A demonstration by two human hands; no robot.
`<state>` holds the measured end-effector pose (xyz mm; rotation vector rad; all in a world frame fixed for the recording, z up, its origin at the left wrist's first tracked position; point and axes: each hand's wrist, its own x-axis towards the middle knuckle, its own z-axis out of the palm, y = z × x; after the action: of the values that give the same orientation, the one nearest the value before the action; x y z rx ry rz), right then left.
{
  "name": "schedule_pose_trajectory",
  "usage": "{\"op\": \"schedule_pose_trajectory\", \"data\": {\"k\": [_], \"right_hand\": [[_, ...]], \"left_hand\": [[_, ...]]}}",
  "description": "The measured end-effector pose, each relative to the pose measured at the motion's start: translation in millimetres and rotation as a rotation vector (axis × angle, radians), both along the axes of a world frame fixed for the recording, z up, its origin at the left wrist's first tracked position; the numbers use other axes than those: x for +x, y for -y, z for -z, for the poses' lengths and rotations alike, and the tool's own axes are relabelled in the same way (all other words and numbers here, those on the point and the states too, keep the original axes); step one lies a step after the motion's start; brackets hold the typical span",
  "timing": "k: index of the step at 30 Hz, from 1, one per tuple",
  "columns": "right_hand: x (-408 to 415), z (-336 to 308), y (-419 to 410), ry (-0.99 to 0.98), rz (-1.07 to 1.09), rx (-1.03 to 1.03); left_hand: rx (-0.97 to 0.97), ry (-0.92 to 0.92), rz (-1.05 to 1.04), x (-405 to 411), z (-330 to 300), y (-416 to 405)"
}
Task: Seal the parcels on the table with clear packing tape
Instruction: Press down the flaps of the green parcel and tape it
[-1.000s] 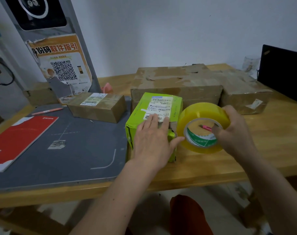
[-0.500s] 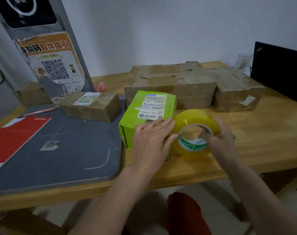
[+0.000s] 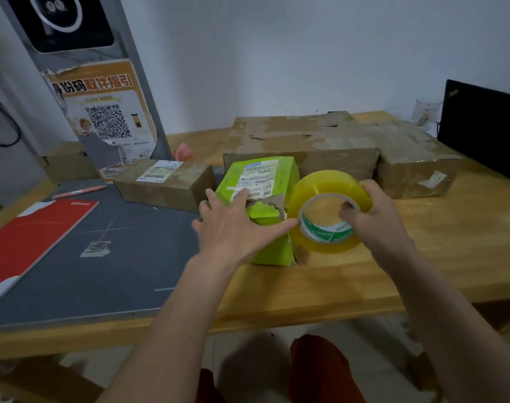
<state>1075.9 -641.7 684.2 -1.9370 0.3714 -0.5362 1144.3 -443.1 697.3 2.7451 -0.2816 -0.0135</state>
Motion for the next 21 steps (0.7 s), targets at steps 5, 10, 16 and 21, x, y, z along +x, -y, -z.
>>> {"op": "schedule_pose_trajectory", "data": {"k": [5, 10, 16, 21], "right_hand": [[10, -9, -24, 0.194, 0.028, 0.545], [25, -17, -67, 0.206, -0.022, 0.624], [36, -36, -76, 0.087, -0.157, 0.220], [42, -34, -77, 0.072, -0.169, 0.256]], "left_hand": [[-0.299, -0.027, -0.154, 5, -1, -8], [-0.914, -0.226, -0.224, -16, 14, 6], [-0.836, -0.017, -0.017, -18, 31, -6], [-0.922, 0.049, 0.254, -2, 25, -24]]}}
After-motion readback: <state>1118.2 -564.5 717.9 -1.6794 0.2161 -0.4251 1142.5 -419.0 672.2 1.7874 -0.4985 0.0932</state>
